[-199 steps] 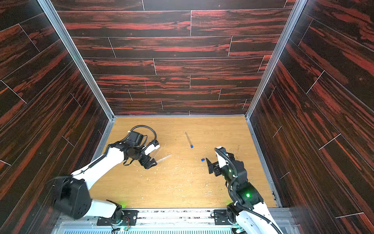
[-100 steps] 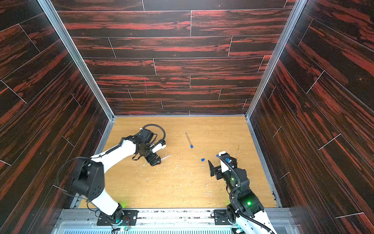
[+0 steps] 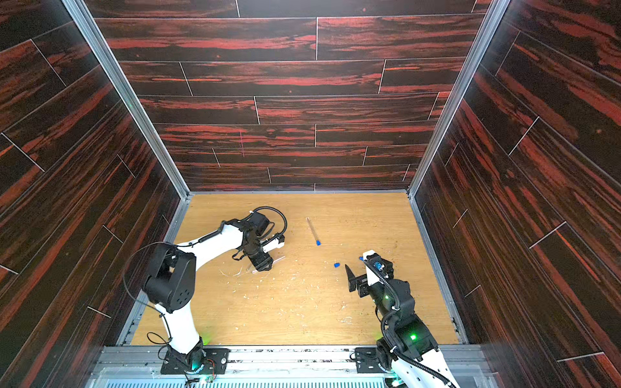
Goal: Insert stoppers into test tubes
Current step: Pick up the test tube at the center of the board.
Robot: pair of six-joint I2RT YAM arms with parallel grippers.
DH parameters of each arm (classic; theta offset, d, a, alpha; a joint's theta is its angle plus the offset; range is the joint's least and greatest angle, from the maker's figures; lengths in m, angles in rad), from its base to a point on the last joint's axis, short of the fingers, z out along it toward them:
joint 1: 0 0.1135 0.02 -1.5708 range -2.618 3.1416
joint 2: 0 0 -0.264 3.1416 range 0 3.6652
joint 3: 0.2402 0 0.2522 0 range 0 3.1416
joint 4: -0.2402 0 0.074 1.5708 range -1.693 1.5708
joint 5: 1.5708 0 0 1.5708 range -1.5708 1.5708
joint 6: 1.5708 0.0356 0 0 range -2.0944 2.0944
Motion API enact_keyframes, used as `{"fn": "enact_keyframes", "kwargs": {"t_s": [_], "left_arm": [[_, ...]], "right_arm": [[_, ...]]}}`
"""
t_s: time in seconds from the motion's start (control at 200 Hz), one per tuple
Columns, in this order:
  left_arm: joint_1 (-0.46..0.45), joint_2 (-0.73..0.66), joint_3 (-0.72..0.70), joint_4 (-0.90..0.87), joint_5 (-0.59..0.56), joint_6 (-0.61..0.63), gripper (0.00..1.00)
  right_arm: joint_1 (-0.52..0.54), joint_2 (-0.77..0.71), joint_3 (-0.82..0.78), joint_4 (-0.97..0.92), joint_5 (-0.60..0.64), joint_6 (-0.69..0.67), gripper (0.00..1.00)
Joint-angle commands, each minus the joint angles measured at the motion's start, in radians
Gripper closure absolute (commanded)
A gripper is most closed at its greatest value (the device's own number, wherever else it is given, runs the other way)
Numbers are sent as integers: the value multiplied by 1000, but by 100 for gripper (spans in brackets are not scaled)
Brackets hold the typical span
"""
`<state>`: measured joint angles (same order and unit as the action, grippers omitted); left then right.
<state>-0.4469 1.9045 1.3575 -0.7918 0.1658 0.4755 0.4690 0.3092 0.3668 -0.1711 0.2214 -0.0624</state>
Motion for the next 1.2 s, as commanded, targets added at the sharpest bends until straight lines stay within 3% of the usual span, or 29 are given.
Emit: {"fn": "enact_keyframes", "kwargs": {"t_s": [0.0, 0.426, 0.752, 1.198], "left_arm": [[-6, 30, 37, -57, -30, 27, 37], [-21, 119, 78, -71, -56, 33, 54], [-37, 132, 70, -81, -52, 45, 78], [-69, 135, 39, -66, -76, 68, 81]], "right_arm": [[-4, -3, -17, 16, 3, -3, 1], [-5, -21, -23, 18, -5, -5, 1], [-6, -8, -22, 17, -6, 1, 1], [-6, -28, -20, 15, 3, 6, 1]]}}
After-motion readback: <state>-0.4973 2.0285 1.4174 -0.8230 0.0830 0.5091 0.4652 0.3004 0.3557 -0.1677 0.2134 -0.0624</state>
